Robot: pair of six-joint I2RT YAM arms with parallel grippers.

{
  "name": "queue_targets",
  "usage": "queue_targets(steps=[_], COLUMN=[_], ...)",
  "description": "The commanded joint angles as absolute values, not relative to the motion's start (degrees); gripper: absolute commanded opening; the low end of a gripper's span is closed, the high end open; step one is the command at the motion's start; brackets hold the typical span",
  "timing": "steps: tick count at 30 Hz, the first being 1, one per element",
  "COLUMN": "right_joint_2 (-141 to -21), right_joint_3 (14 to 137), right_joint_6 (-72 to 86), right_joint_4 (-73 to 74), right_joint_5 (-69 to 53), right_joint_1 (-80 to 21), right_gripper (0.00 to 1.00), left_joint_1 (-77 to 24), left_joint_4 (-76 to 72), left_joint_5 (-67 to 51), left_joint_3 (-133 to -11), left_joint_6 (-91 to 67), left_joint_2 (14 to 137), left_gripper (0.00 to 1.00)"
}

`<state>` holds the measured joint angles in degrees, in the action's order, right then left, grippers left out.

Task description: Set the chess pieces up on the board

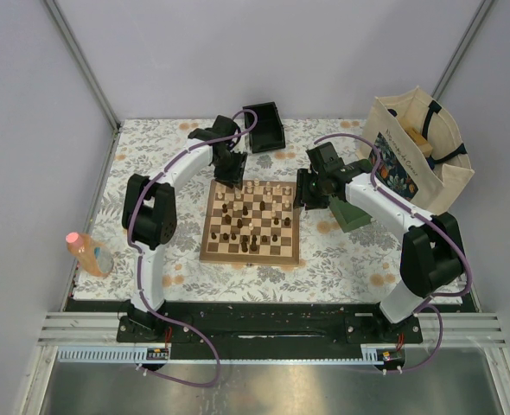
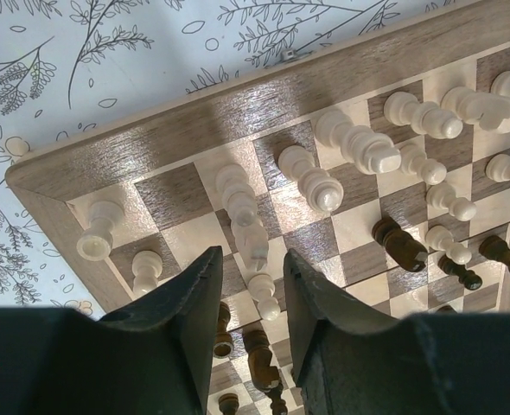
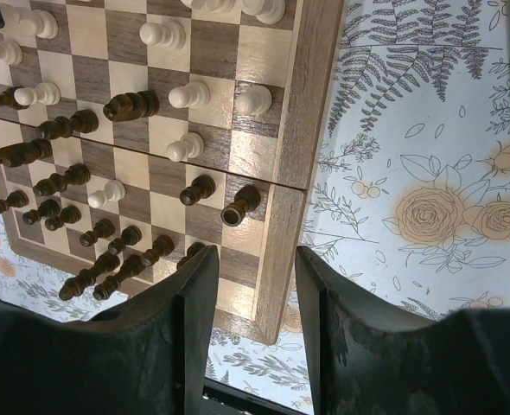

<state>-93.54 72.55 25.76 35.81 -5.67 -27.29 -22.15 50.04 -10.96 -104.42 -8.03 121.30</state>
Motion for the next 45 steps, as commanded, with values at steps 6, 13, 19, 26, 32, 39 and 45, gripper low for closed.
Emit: queue_targets(steps=[6,13,19,26,32,39,45], right_joint_2=[-93.34,-93.60,-93.34,-93.17,-92.99,-92.99,-92.81], right_joint_3=[73.65,73.65,73.48,73.39,73.21,73.13,72.86], right_joint_6=[25.75,25.75,25.75,25.66,25.58,25.58,25.58], right_joint_4=[34.72,34.72,34.72,34.72,34.72,34.72,34.54], right_joint_5=[-5.89,-6.15,-6.06,-5.98,-5.89,-5.89,-5.89], right_joint_1=[-26.98,-26.89,-26.89,-26.89,-26.89,-26.89,-26.89], right_gripper=[0.49,0.49,0.49,0.49,0.49,0.49,0.49], left_joint_1=[-21.88,-21.97,-21.97,-21.88,-21.89,-21.97,-21.80], left_joint_4=[48.51,48.52,48.43,48.51,48.51,49.83,51.59], left_joint_5=[-12.48,-12.57,-12.83,-12.92,-13.10,-11.52,-7.04], left_joint_3=[-104.33,-103.01,-102.39,-103.27,-102.31,-100.72,-100.28], left_joint_6=[-8.00,-7.82,-8.00,-8.17,-7.82,-6.95,-5.28], left_joint_2=[120.32,120.41,120.41,121.29,120.59,118.74,117.16], left_gripper=[0.36,0.36,0.35,0.27,0.15,0.07,0.05])
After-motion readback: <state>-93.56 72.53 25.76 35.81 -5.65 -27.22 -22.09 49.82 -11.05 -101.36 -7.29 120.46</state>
